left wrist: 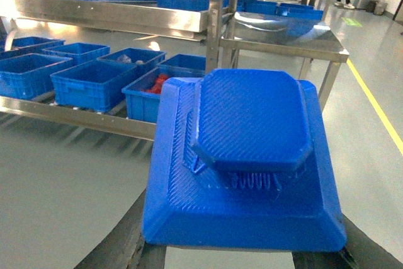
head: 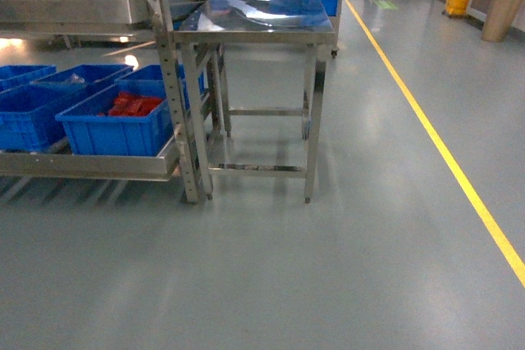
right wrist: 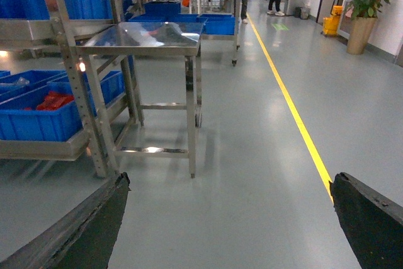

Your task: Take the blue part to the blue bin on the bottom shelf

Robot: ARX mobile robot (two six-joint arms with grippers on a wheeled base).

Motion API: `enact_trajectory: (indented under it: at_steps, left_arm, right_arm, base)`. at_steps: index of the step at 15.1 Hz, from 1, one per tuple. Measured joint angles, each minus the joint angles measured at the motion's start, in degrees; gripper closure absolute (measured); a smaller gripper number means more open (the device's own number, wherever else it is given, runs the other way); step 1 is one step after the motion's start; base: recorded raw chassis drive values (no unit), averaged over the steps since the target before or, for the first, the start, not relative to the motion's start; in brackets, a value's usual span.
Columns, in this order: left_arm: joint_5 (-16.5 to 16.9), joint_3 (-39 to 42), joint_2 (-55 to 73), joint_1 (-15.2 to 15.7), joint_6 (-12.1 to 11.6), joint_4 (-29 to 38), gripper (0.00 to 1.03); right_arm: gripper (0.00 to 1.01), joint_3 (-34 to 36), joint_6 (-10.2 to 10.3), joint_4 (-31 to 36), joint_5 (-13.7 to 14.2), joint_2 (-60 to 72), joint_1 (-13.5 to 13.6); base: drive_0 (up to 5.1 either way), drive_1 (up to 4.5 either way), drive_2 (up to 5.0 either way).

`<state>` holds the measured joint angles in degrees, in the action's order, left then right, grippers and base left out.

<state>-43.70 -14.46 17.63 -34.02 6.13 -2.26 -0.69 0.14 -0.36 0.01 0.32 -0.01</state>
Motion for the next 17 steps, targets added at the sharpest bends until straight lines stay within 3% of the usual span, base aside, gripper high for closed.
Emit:
enact_trajectory:
  at_steps: [17]
  left_arm:
    - [-0.04, 0.00, -0.02, 0.04, 0.00, 0.07, 0.60]
  right_arm:
    - [0.03, 0.00, 0.00, 0.04, 0.00, 0.00, 0.00]
  base:
    - [0.0, 4.32, -4.3]
